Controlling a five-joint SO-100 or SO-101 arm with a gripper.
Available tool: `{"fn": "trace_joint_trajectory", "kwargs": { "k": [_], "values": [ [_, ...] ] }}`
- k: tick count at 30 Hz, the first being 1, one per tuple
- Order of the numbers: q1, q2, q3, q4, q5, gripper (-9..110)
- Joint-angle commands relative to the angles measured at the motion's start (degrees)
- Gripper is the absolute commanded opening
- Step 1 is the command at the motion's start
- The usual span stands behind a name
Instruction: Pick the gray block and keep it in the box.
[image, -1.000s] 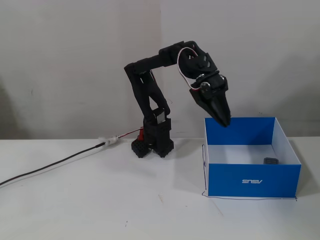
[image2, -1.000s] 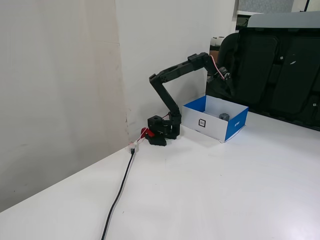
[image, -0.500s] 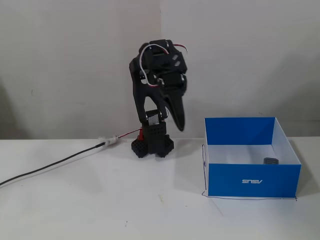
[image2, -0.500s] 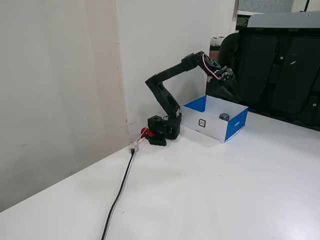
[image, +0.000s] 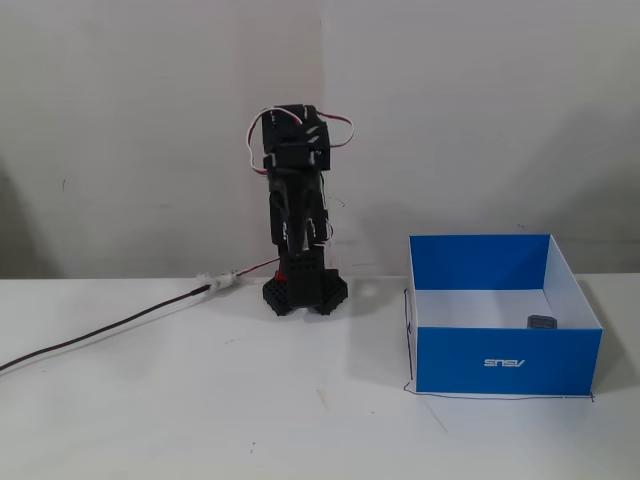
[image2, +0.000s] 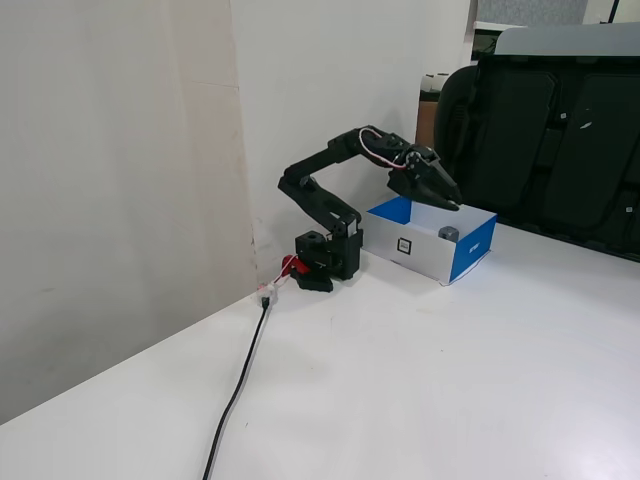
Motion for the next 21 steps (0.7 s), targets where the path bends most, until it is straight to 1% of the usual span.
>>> {"fn": "trace_joint_trajectory", "kwargs": {
  "k": [1, 3, 8, 16, 21],
  "values": [
    [0.70, 2.99, 3.43, -3.34, -0.88, 0],
    [1.76, 6.33, 8.96, -6.68, -2.02, 0],
    [3.52, 11.87, 17.40, -10.11, -4.39, 0],
    [3.08, 31.29, 31.11, -8.44, -7.65, 0],
    [3.34, 33.57, 35.07, -7.91, -8.53, 0]
  ]
}}
